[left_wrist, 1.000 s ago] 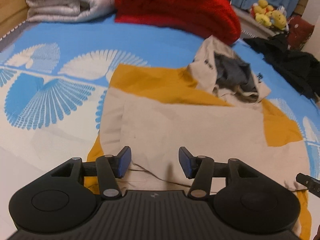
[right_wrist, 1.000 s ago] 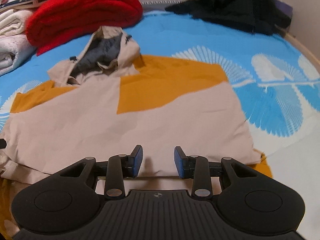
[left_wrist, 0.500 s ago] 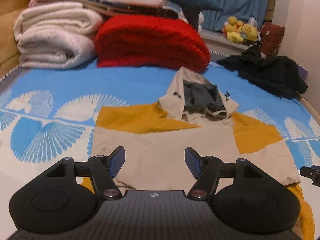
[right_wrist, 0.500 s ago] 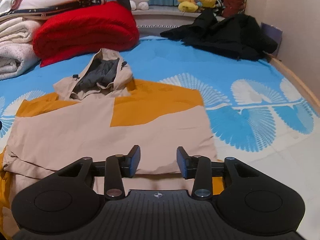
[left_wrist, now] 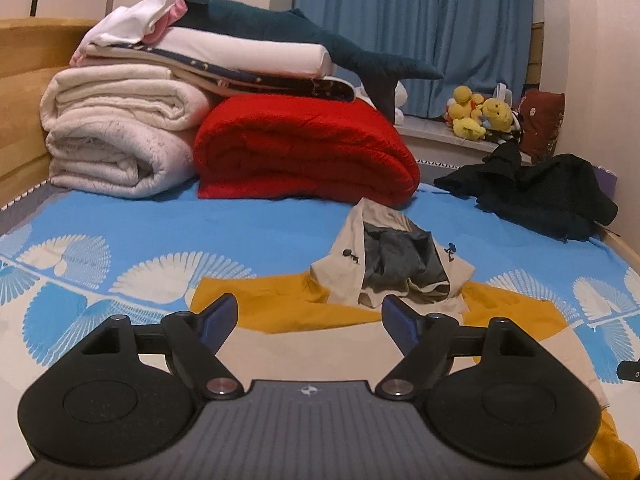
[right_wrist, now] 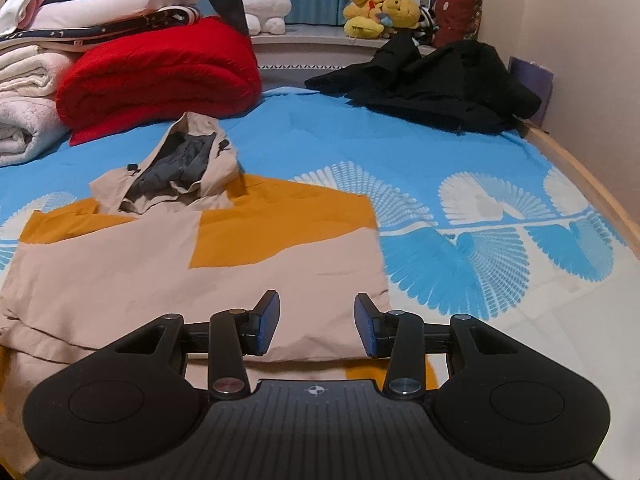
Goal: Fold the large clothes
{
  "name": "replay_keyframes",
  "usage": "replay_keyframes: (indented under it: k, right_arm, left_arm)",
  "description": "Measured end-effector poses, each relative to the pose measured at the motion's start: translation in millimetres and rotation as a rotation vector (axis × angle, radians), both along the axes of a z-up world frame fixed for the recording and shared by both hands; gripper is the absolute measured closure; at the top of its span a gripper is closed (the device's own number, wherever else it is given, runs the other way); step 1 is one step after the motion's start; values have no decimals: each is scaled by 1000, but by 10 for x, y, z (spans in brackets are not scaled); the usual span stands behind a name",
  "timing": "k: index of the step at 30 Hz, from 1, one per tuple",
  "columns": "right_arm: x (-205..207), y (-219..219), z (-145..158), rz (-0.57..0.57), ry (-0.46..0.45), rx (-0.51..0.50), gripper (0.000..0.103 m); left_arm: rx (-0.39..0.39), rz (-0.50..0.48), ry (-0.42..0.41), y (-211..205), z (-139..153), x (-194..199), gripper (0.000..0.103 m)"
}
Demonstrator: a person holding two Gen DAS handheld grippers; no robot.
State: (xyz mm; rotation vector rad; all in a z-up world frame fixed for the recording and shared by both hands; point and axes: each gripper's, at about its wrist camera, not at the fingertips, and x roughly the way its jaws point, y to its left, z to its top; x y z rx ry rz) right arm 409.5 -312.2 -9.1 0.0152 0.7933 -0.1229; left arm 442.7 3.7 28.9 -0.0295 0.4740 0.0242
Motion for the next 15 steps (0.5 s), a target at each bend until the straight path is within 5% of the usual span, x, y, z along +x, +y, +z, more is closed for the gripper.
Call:
replay_keyframes:
  k: [4, 11, 15]
  right_arm:
    - [76, -64, -26, 0, -6, -16, 60]
    - [279, -163, 16, 25, -24, -30, 61]
    - [424, -254, -32, 5, -8, 2, 84]
  left_arm:
    - [35, -28, 20, -6, -22, 69, 20]
    - [79, -62, 65, -42, 81, 466, 53]
    - [56, -90, 85, -200, 249, 1198, 59]
